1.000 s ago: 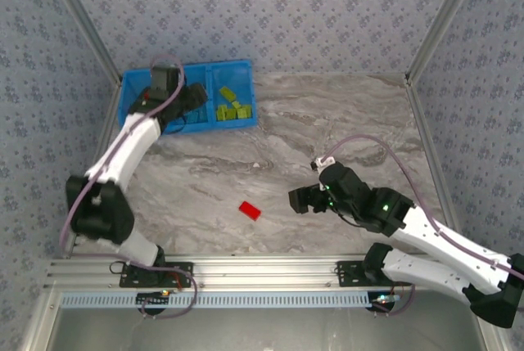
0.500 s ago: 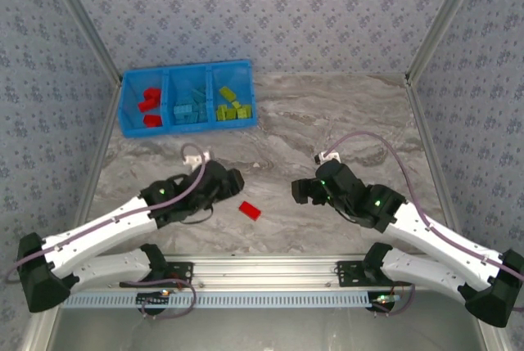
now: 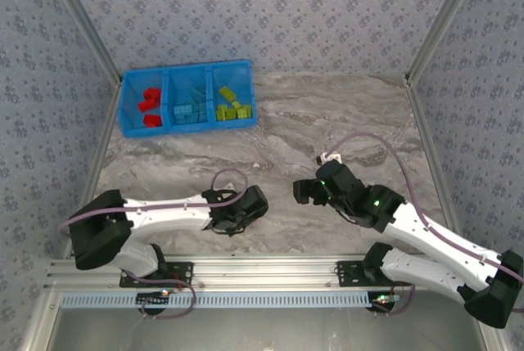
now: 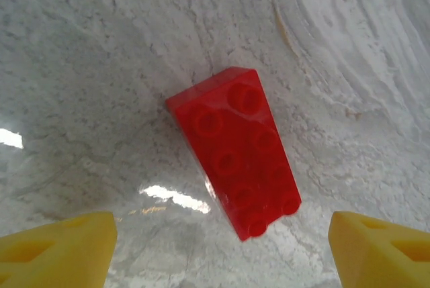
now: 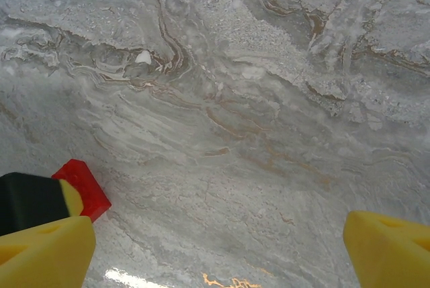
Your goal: Sort the legos into containers by color
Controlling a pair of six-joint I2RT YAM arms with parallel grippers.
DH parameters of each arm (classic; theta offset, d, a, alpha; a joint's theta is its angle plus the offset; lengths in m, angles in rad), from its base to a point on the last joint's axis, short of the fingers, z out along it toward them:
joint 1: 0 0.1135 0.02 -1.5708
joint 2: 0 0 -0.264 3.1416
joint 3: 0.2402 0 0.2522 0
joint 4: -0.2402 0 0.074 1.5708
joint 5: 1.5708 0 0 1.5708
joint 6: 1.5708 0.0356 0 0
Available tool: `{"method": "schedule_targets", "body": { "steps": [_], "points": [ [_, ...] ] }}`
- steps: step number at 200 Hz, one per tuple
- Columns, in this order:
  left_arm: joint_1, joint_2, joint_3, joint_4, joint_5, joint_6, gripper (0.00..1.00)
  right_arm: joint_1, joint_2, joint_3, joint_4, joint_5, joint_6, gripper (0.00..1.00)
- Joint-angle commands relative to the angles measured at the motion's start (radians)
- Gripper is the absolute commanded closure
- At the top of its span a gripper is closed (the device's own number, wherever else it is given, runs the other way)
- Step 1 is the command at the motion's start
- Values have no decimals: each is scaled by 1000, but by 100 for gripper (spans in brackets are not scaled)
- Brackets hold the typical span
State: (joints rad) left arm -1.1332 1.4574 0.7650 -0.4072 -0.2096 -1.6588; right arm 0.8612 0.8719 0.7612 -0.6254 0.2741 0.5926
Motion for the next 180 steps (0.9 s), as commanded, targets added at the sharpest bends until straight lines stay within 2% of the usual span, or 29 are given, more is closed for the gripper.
{"method": "schedule_targets", "body": {
  "steps": [1,46,87,101,118,136,161,180],
  "points": [
    [59,51,34,29,41,21,19,-16,-36,-19,-27,14,25,2],
    [99,115,62,7,65,129,33,-37,-60,-35,-40,4,29,2],
    [104,130,38,10,109,138,56,-40,-58,-43,-28,-50,-10,2],
    [112,121,28,5,110,149,62,-40,-50,-42,-26,-119,-72,2],
    [124,96,19,-8,104,167,66,-34,-42,-43,7,-289,-145,2],
    [137,50,15,-25,81,193,70,-14,-26,-32,20,-415,-181,2],
    [197,-41,35,-79,36,263,72,22,-9,-7,58,-373,-173,2],
    [317,-135,63,-122,26,357,72,28,-22,5,86,-327,-157,2]
  ]
}}
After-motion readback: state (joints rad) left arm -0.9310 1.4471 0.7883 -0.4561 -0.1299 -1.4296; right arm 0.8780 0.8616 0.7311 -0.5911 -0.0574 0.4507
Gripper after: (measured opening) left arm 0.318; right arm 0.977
